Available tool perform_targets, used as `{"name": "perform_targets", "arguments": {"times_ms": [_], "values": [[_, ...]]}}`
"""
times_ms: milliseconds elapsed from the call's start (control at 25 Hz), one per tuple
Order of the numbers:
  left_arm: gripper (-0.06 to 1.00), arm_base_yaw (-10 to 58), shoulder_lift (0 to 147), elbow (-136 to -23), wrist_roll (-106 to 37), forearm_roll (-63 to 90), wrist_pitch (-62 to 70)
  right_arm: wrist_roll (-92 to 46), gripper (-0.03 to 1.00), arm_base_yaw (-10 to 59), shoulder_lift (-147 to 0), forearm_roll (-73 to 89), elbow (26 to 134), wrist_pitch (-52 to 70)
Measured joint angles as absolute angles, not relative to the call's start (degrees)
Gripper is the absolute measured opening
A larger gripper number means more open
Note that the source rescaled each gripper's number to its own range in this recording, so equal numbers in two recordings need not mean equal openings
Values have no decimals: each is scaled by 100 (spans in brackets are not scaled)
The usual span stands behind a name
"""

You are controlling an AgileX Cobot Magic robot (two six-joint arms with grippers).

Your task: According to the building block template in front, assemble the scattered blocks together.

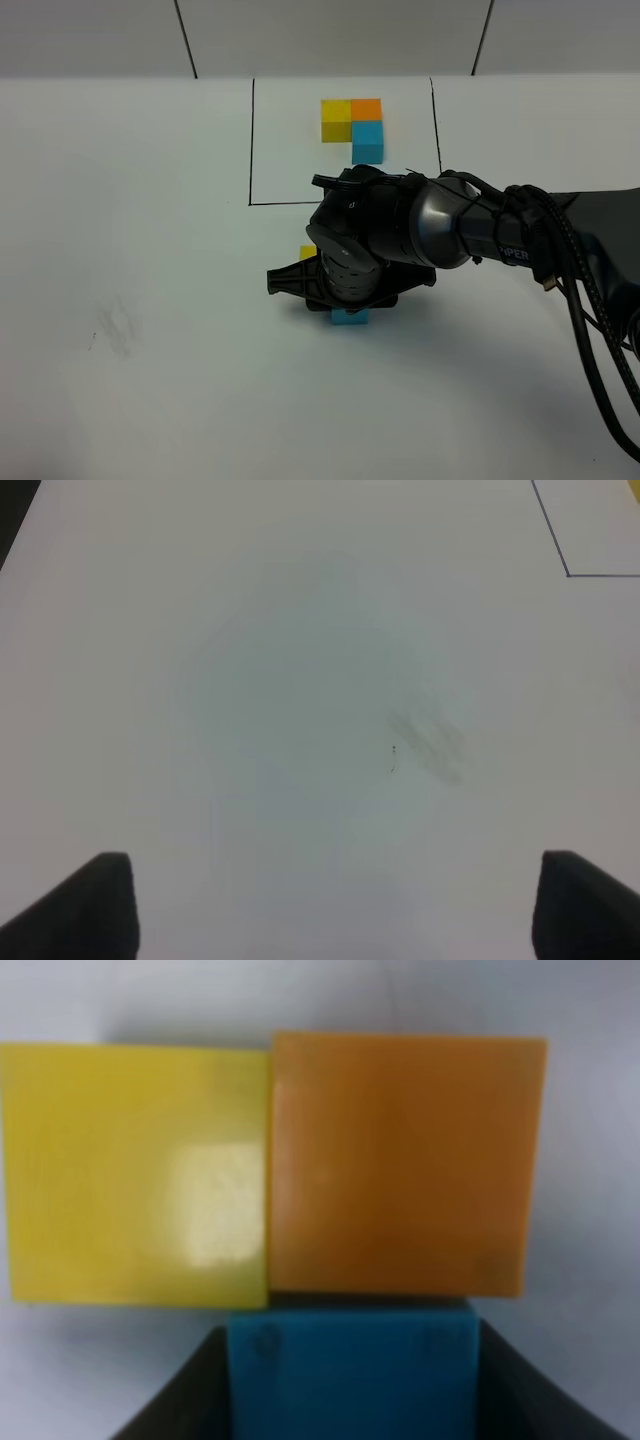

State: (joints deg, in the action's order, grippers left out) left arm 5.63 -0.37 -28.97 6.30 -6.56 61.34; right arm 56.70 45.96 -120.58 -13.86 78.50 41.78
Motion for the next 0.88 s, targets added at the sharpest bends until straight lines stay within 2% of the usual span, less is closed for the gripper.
{"name": "perform_targets", "arguments": {"times_ms": [880], "values": [[69,563,-37,-2897,630,-656,6134,5926,22,4596,-12072,-1469,7868,4247]]}}
